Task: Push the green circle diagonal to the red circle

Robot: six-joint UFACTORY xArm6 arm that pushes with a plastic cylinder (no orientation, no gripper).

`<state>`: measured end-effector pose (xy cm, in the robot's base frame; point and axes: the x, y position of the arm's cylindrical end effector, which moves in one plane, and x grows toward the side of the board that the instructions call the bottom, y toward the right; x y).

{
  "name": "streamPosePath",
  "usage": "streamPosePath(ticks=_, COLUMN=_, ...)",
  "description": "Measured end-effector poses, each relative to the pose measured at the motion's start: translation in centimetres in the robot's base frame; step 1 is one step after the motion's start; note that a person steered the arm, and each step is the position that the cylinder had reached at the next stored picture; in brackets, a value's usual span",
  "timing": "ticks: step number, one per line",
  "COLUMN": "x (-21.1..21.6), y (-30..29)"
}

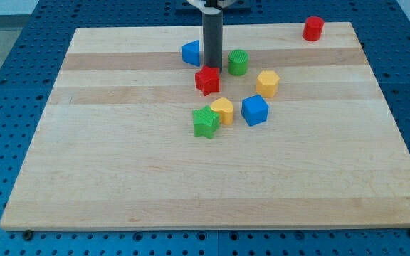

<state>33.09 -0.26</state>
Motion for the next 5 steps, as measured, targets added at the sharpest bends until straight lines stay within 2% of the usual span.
streamPosePath(ticks=2, x=-2.2, y=1.1)
streamPosePath(ticks=3, x=-2.2, y=4.0)
streamPosePath(ticks=5, x=1.1, y=5.8)
